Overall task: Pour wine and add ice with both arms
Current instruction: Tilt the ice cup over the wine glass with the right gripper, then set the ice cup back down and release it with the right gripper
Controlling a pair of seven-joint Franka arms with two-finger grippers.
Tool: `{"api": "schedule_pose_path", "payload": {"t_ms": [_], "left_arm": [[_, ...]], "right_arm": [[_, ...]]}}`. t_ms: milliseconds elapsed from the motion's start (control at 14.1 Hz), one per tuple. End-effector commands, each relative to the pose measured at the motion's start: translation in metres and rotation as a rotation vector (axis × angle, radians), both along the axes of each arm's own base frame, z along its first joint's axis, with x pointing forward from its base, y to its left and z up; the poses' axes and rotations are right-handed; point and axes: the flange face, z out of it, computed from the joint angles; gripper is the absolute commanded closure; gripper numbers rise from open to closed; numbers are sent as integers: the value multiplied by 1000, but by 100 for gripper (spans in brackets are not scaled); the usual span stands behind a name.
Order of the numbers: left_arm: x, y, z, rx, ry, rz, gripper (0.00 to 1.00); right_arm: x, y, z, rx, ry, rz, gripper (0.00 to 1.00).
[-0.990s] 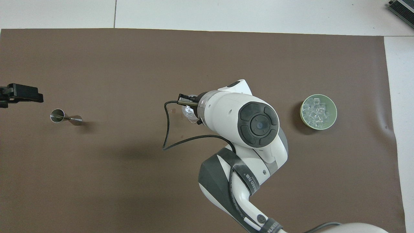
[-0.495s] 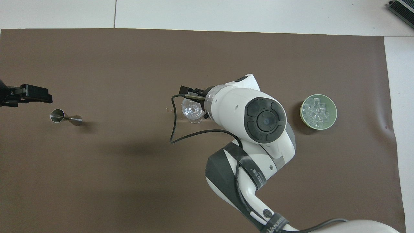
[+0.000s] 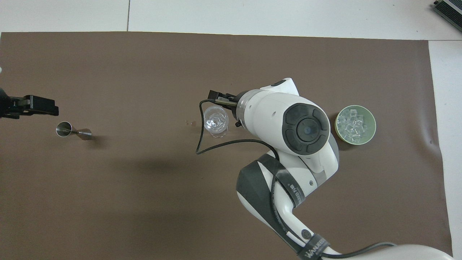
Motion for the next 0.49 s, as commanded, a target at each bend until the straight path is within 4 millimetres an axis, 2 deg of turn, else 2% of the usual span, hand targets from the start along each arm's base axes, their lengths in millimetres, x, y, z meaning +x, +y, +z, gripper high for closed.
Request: {"api": "schedule_pose_path", "payload": {"t_ms": [0,424], "left_arm": [[2,-2,-1,22,4,-27,0],[-5,-1,-6,25,59,-76,0]], "right_arm": [[-5,-39,17,-73,16,11,0],[-5,-120,41,-137,66,20,0]]}}
